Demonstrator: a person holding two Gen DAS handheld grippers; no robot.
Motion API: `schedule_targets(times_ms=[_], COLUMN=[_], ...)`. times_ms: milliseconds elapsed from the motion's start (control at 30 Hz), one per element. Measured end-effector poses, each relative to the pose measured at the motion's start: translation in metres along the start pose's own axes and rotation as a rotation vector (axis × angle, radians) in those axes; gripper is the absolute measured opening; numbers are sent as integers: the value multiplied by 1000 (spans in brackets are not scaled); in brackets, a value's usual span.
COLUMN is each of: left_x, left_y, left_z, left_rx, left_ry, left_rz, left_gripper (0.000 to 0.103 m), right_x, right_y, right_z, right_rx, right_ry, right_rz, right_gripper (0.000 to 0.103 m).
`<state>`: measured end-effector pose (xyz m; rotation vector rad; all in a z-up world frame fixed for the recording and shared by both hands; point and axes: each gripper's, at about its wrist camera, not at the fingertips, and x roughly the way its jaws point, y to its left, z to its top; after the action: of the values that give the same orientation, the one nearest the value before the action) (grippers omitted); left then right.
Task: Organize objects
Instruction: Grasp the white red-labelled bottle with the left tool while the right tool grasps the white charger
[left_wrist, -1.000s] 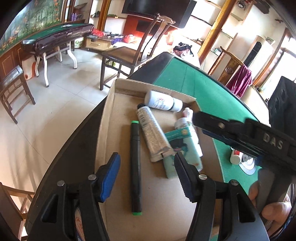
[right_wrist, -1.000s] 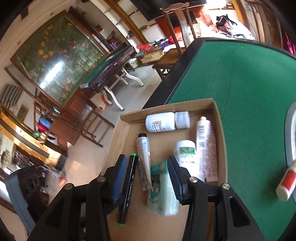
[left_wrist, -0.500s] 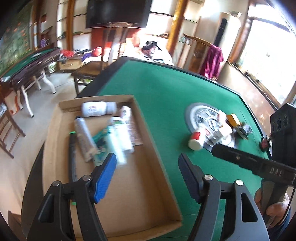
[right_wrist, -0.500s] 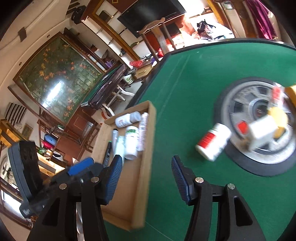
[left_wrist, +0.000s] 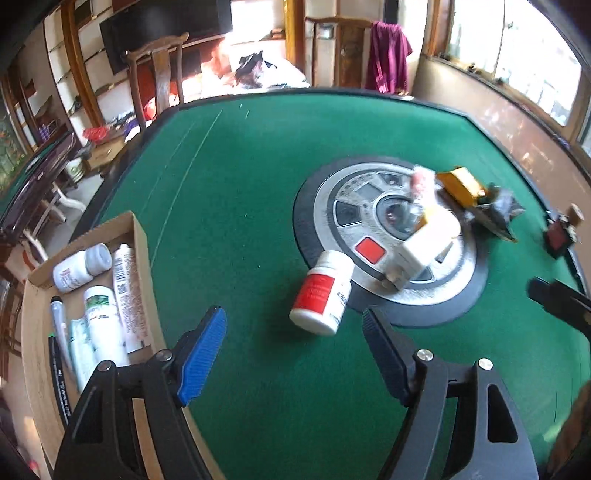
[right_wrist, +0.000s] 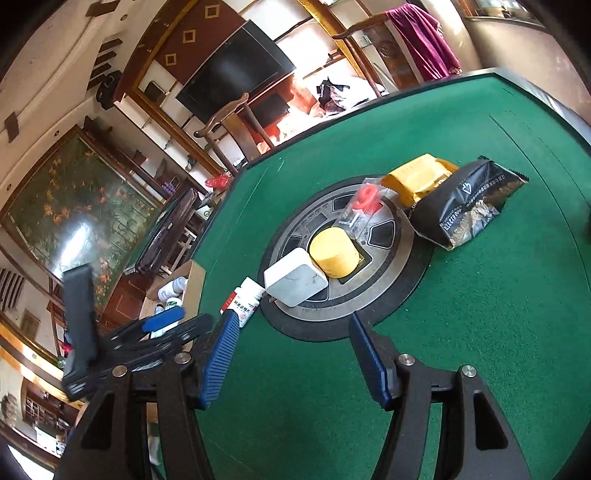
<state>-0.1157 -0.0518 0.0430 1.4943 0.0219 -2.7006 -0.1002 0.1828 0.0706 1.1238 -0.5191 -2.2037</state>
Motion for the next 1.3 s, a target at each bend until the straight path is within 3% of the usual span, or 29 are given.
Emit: schedule_targets(times_ms=[100, 167, 200, 233, 467, 600, 700, 767, 867, 1067, 1133, 1300], left_x=[22, 33, 37, 40, 11, 15, 15, 17, 15, 14, 13, 13], left_y=[-5, -9, -9, -10, -12, -19, -22, -18, -12, -6, -5, -4], left_z=[9, 11, 10, 8, -31, -45, -49, -45, -43, -43, -43, -41], left_rx=[-14, -4, -9, -20, -78, -76, -65, -71, -79, -105, -108, -116], left_ry=[46, 69, 75, 87, -30, -14, -28, -21, -23, -16, -14, -8], left_rz=[0, 16, 14, 8, 7, -41, -32, -53, -71, -104, -111, -119], left_gripper=[75, 69, 46, 33, 33, 33, 33, 33, 33, 33, 33, 33], right_x=[-4, -3, -7, -7, 2, 20, 30, 38, 56, 88, 96, 60], right_y=[-2, -2, -10, -14, -24, -32, -29, -23, -2, 42, 36, 10], right_z=[-5, -5, -5, -6, -8, -5, 1, 9, 26, 49, 44, 11], right_rx=[-4, -6, -5, -1, 19, 83, 151, 198, 180, -83, -151, -196], right_ry=[-6, -6, -6, -5, 11, 43, 59, 49, 33, 0, 55, 104], right_rz=[6, 3, 3, 0, -22, -40, -6, -11, -86, -387, -455, -486], right_gripper=[67, 67, 67, 67, 67, 69, 71, 77, 78, 77, 73, 70])
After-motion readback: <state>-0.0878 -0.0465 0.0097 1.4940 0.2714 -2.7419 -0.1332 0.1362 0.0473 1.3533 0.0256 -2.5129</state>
